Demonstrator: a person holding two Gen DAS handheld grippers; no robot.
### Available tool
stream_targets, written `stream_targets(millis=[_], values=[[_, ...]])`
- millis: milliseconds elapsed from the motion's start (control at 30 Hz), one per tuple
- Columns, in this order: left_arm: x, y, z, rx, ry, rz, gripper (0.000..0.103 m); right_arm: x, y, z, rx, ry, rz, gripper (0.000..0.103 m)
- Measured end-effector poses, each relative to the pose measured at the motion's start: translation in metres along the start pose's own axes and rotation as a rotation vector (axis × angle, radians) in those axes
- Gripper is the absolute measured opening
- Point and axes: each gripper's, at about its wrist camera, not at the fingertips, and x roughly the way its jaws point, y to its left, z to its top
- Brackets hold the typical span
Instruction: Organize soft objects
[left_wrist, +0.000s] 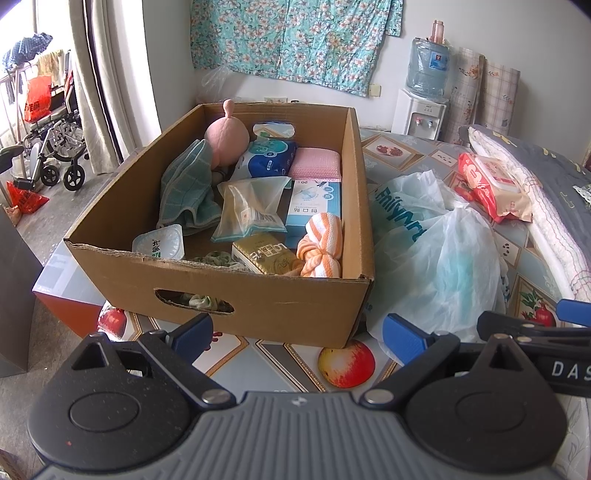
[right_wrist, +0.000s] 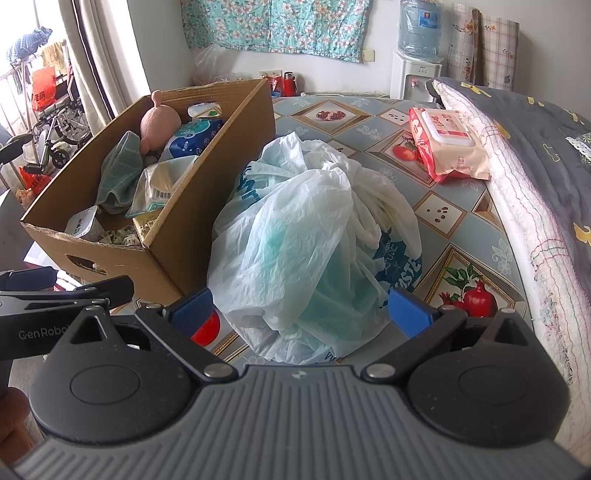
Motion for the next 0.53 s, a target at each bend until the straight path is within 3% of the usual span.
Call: stream_targets(millis=[533], values=[[0.0000,0.0005,0.0002,0.000,0.001,0.000,0.099,0.0008,-0.0005,-0.0007,0.002,0.002,0.001,0.102]])
